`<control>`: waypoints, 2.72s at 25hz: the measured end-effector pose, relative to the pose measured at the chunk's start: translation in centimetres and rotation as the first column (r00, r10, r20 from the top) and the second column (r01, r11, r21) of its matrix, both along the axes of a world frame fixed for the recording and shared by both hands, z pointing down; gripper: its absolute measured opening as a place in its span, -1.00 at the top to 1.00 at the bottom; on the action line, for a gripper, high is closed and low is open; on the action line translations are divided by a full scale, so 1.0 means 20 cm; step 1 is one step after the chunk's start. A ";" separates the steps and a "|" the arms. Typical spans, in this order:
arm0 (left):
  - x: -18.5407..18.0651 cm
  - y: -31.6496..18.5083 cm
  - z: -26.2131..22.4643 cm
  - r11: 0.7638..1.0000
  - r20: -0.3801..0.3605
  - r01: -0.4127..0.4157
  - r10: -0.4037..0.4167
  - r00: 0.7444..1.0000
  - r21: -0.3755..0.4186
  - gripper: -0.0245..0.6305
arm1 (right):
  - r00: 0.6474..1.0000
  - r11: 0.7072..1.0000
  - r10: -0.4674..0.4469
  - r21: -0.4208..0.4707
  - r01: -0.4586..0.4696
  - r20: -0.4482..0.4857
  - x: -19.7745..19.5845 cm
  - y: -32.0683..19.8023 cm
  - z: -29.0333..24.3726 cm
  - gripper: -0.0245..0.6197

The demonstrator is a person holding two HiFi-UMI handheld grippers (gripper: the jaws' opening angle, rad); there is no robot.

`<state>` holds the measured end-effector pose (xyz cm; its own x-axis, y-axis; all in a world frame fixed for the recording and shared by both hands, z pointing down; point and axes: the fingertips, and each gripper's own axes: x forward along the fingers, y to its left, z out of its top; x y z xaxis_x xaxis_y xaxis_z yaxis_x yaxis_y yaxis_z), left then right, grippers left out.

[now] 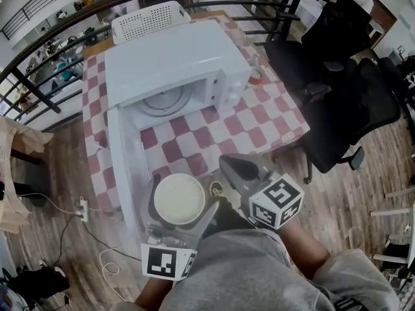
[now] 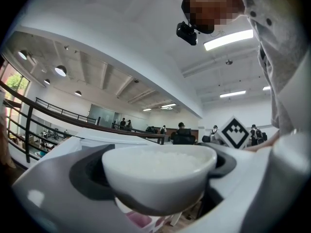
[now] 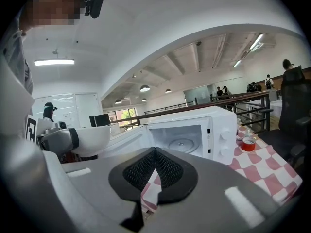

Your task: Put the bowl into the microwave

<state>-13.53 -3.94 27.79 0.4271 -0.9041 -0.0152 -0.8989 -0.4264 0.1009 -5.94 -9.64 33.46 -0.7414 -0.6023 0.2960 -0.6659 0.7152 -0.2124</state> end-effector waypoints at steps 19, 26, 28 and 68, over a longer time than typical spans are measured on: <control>-0.01 -0.54 0.04 0.989 0.053 0.145 -0.144 0.988 -0.014 -0.73 | 0.993 0.994 -0.114 0.001 0.114 0.008 0.02 -0.54 0.07 0.93; -0.02 -0.66 0.11 0.983 0.070 0.181 -0.178 0.982 -0.030 -0.73 | 0.991 0.991 -0.136 -0.013 0.136 0.020 0.01 -0.67 0.14 0.93; -0.03 -0.69 0.11 0.980 0.076 0.195 -0.192 0.978 -0.036 -0.73 | 0.989 0.989 -0.145 -0.016 0.146 0.025 0.01 -0.70 0.14 0.93; -0.27 -1.16 0.60 0.926 0.170 0.355 -0.332 0.928 -0.131 -0.73 | 0.967 0.961 -0.249 -0.108 0.254 0.057 -0.19 -0.91 0.52 0.93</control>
